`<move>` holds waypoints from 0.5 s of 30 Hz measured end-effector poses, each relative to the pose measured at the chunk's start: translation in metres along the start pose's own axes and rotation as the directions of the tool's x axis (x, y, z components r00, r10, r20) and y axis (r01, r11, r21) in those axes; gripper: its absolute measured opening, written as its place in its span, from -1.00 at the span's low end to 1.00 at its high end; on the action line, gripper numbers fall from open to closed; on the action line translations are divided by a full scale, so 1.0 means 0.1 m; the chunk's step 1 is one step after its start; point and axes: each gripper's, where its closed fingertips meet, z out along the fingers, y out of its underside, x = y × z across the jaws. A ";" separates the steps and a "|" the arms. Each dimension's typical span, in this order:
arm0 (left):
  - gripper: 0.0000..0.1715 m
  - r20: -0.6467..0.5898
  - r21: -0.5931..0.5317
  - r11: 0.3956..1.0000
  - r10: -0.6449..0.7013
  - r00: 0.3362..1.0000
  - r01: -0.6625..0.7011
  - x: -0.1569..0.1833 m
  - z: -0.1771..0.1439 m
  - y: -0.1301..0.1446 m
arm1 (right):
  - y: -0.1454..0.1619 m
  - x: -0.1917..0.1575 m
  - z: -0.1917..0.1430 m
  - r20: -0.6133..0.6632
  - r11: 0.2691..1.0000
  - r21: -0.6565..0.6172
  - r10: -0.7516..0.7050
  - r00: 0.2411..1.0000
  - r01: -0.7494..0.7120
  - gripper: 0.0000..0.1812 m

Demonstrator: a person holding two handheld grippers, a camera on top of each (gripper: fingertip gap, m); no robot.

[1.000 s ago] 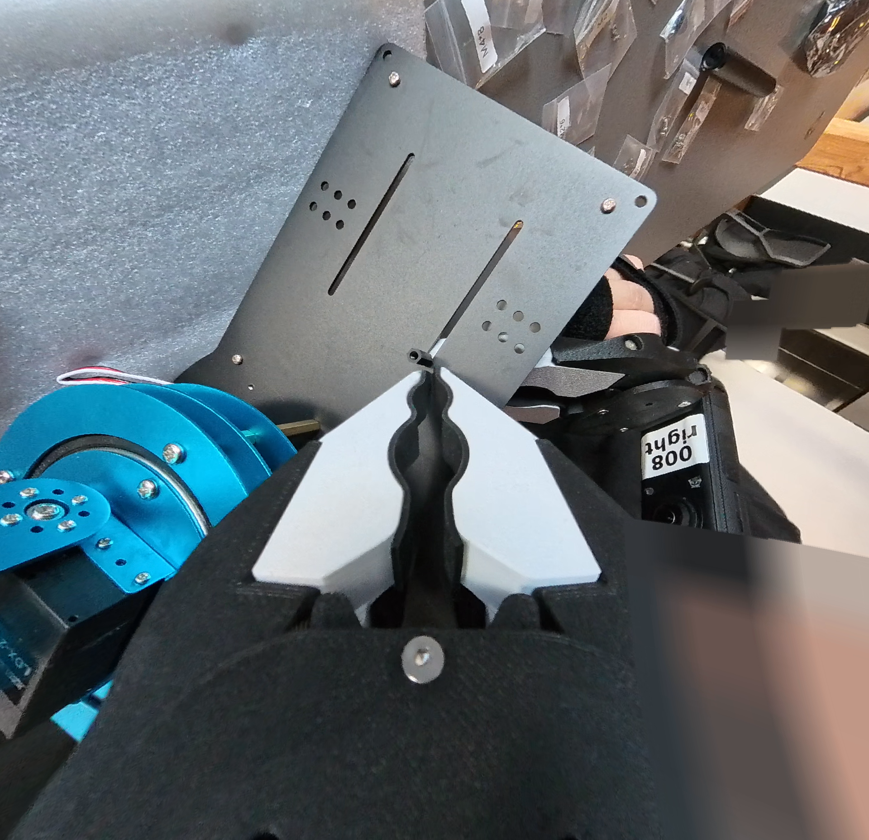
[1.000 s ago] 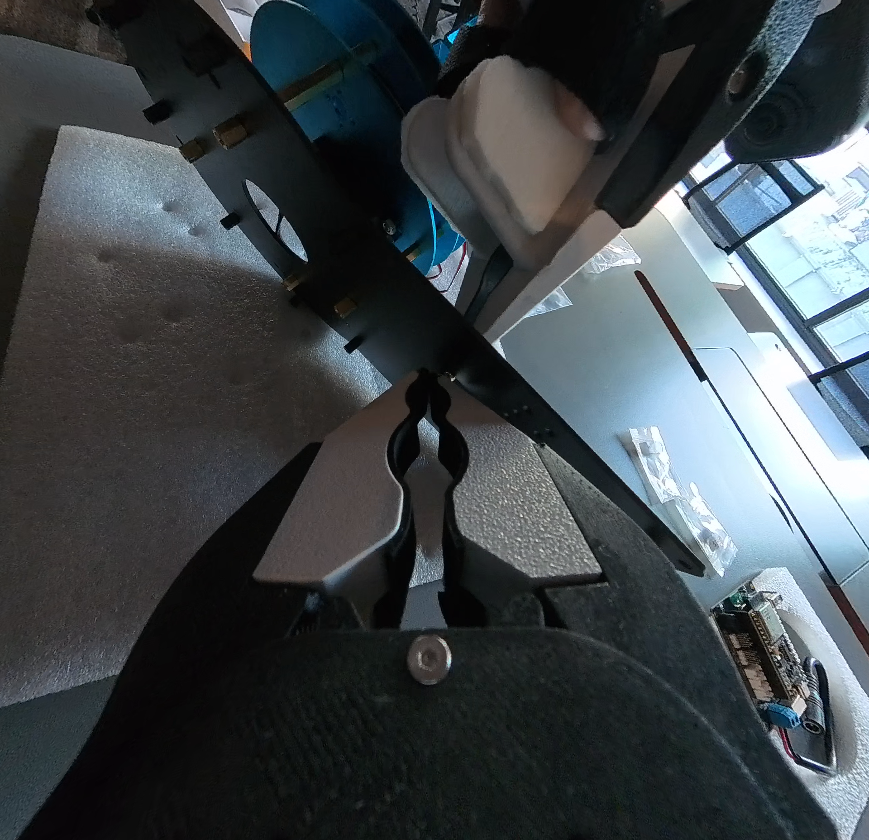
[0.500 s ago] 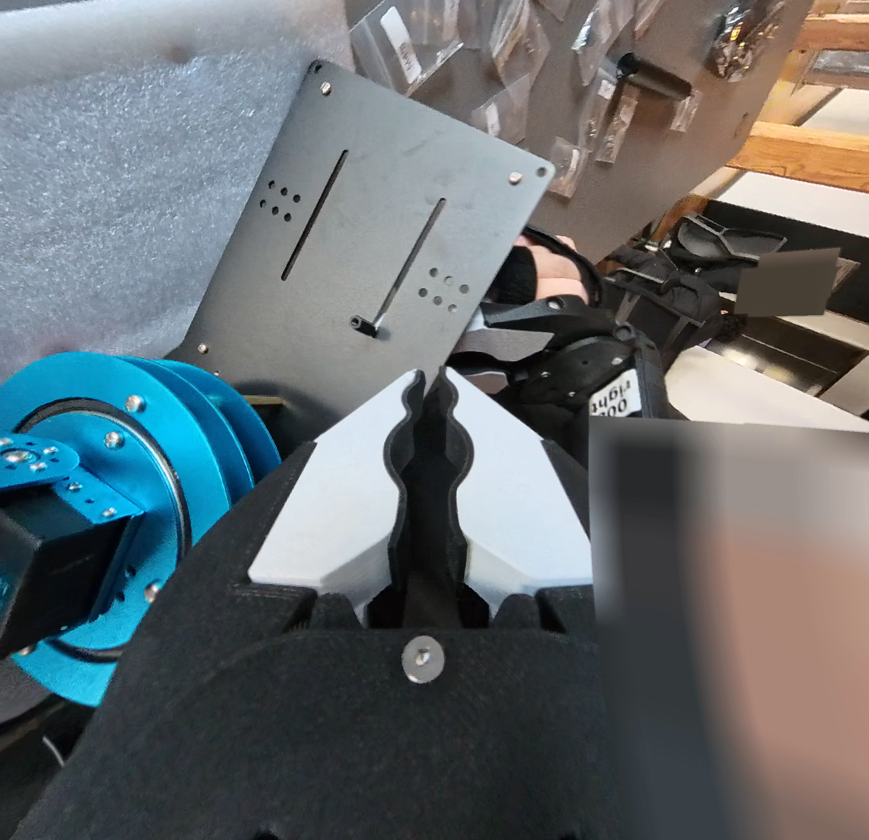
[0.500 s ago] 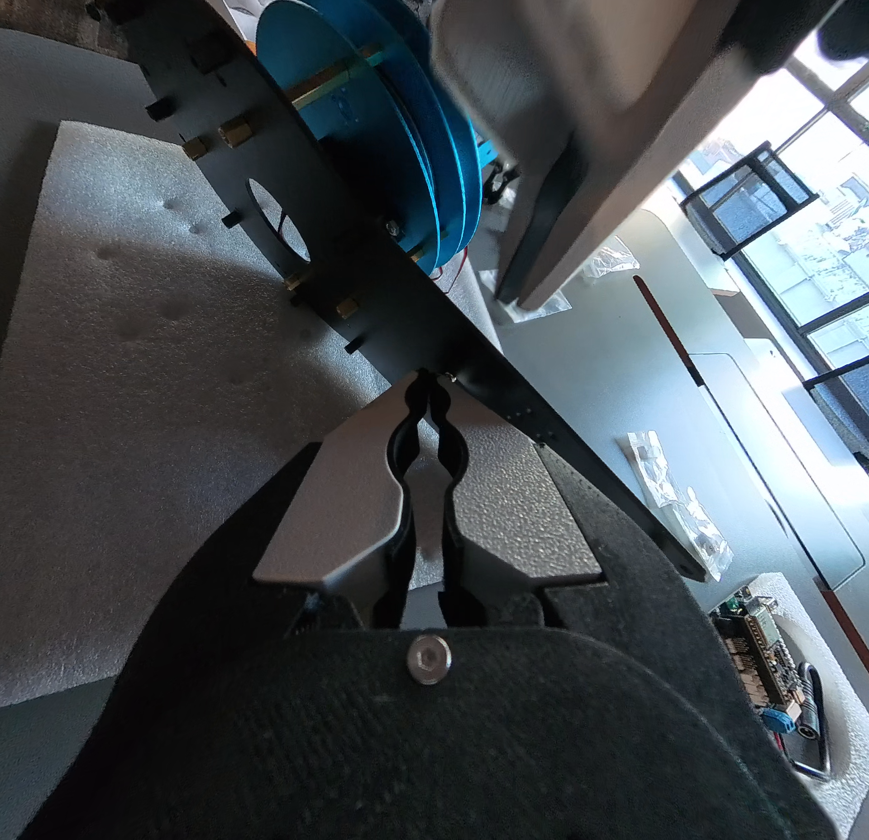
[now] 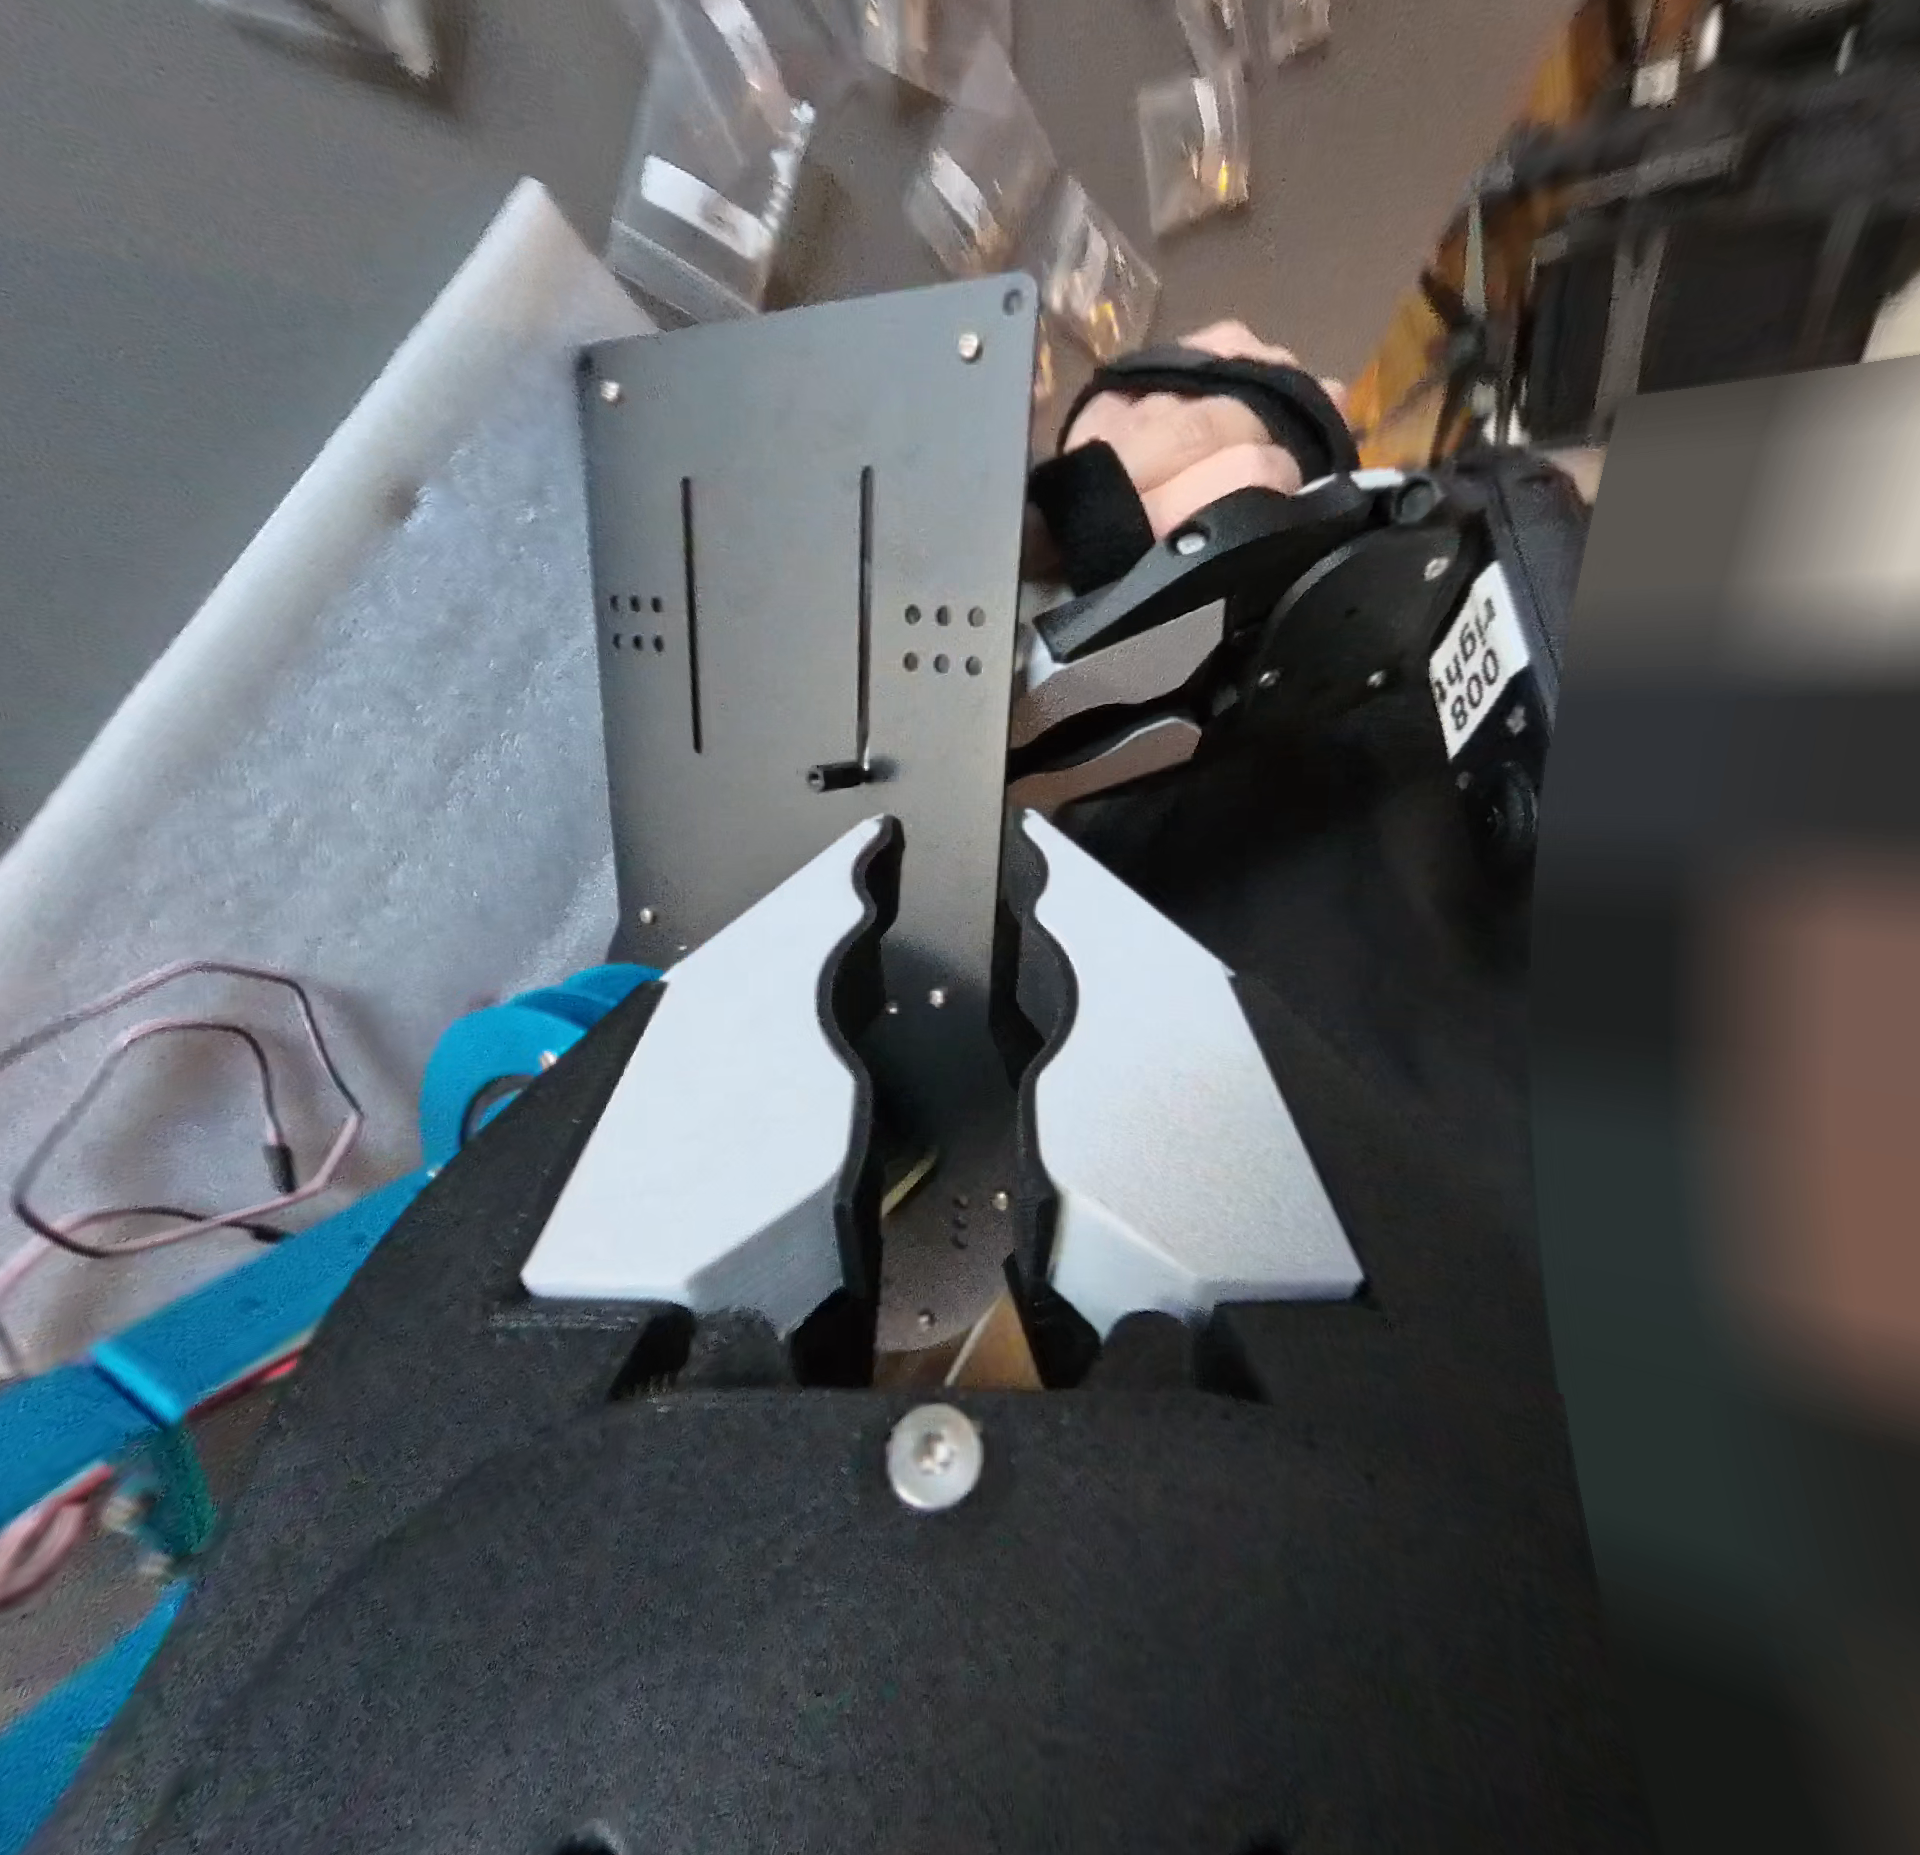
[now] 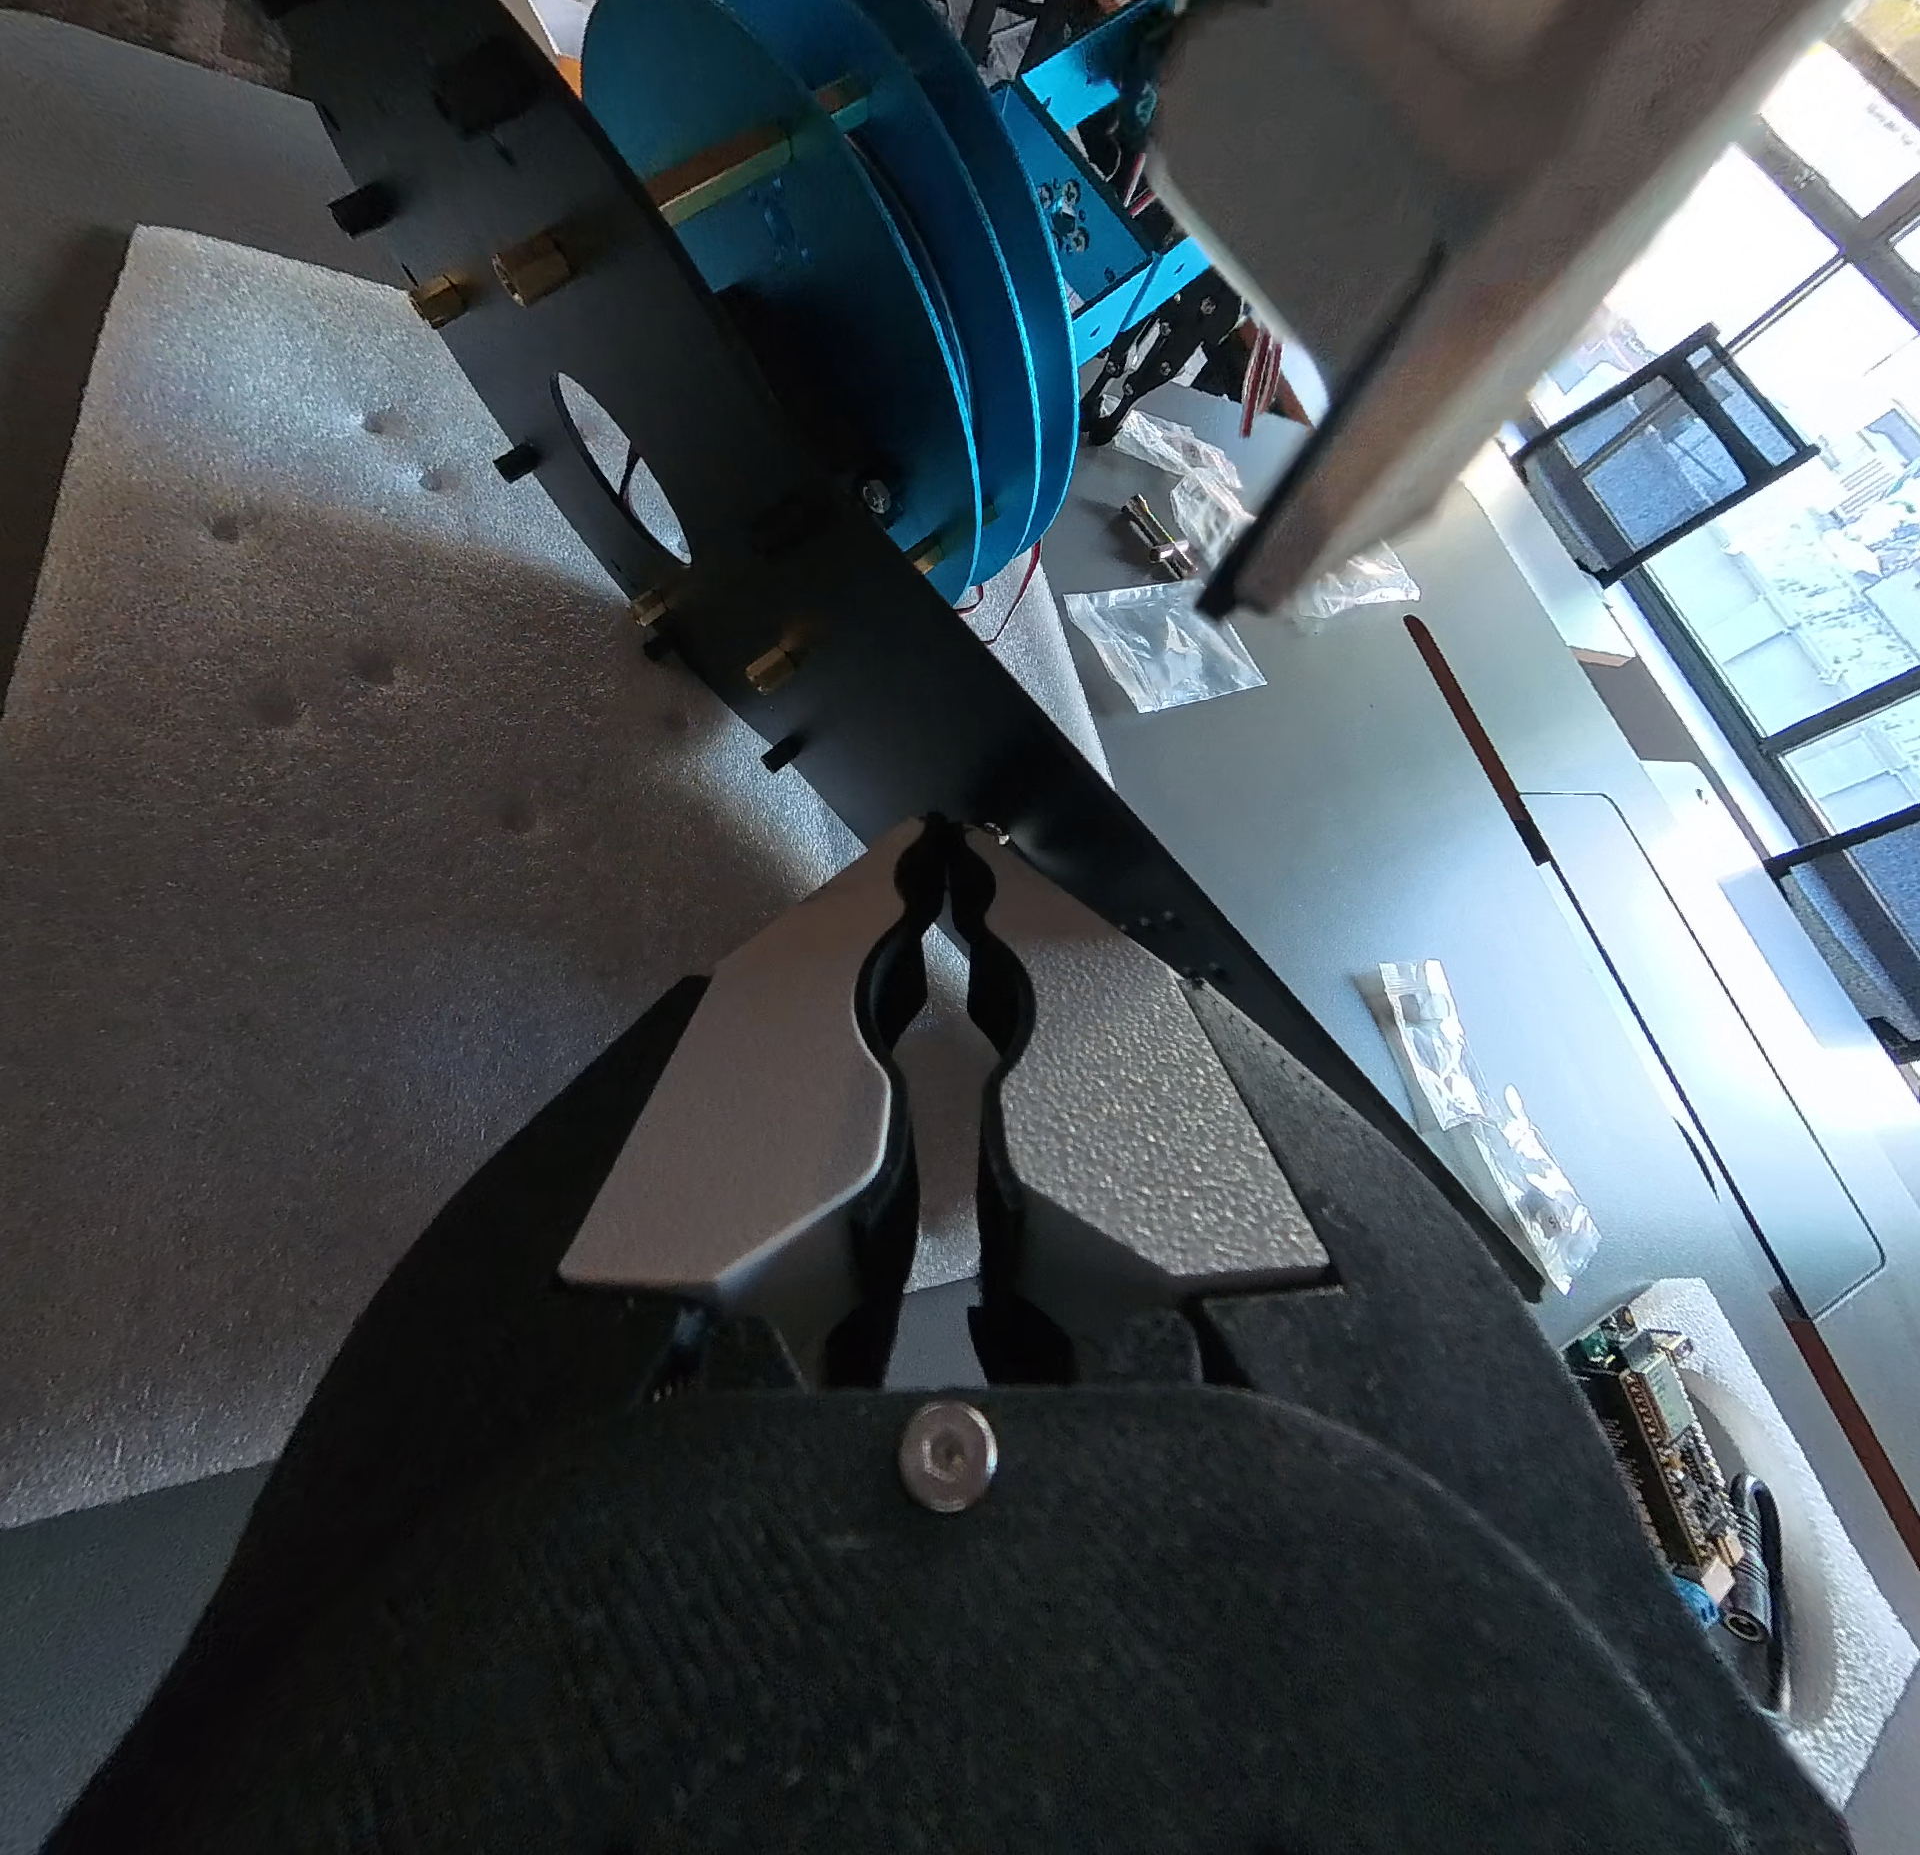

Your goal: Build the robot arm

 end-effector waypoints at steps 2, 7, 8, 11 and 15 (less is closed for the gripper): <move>-0.72 -0.043 -0.095 0.994 0.057 0.997 -0.061 0.01 0.04 -0.03 | 0.00 0.00 0.01 0.000 1.000 0.000 -0.003 1.000 0.003 -1.00; -0.68 -0.050 -0.246 0.969 -0.022 0.999 0.009 -0.16 0.13 -0.09 | 0.00 -0.01 0.01 0.001 1.000 0.001 -0.010 1.000 0.010 -1.00; -0.75 -0.054 -0.259 0.964 -0.081 0.995 0.064 -0.18 0.15 -0.11 | 0.00 -0.01 0.02 0.001 1.000 0.002 -0.010 1.000 0.010 -1.00; -0.77 -0.019 -0.302 0.936 -0.194 0.981 0.179 -0.30 0.22 -0.13 | 0.00 -0.01 0.02 0.001 1.000 0.003 -0.013 1.000 0.013 -1.00; -0.73 0.031 -0.364 0.874 -0.335 0.942 0.323 -0.41 0.25 -0.04 | 0.00 -0.01 0.03 0.003 1.000 0.004 -0.014 1.000 0.014 -1.00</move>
